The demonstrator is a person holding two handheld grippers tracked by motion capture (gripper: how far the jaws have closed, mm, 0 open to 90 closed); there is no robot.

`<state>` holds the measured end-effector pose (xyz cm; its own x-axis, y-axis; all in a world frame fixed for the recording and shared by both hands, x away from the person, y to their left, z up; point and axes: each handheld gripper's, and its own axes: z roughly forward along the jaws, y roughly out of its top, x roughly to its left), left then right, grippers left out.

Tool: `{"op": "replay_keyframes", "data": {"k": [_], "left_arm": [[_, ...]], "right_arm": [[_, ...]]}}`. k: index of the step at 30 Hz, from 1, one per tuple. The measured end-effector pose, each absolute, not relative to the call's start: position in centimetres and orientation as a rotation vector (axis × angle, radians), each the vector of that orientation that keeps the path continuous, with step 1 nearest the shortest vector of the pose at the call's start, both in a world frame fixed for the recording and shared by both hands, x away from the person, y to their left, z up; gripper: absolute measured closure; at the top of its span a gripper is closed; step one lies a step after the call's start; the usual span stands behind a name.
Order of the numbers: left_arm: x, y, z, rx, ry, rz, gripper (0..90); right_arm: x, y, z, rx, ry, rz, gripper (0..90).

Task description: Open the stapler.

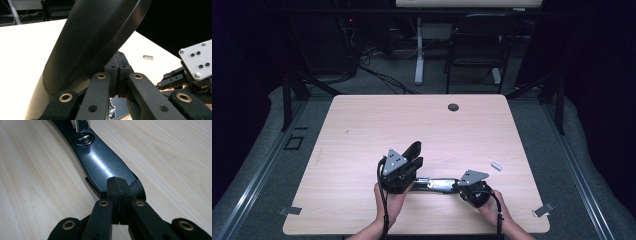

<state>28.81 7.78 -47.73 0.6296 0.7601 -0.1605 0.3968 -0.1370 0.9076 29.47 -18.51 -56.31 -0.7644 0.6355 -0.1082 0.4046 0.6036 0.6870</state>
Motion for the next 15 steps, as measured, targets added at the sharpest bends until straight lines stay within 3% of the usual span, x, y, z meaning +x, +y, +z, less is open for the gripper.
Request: {"op": "replay_keyframes", "data": {"k": [15], "left_arm": [[28.71, 8.66, -47.52, 1.737, 0.949, 0.426, 90.0]], "right_arm": [[29.47, -18.49, -56.31, 0.845, 2.490, 0.946, 90.0]]}}
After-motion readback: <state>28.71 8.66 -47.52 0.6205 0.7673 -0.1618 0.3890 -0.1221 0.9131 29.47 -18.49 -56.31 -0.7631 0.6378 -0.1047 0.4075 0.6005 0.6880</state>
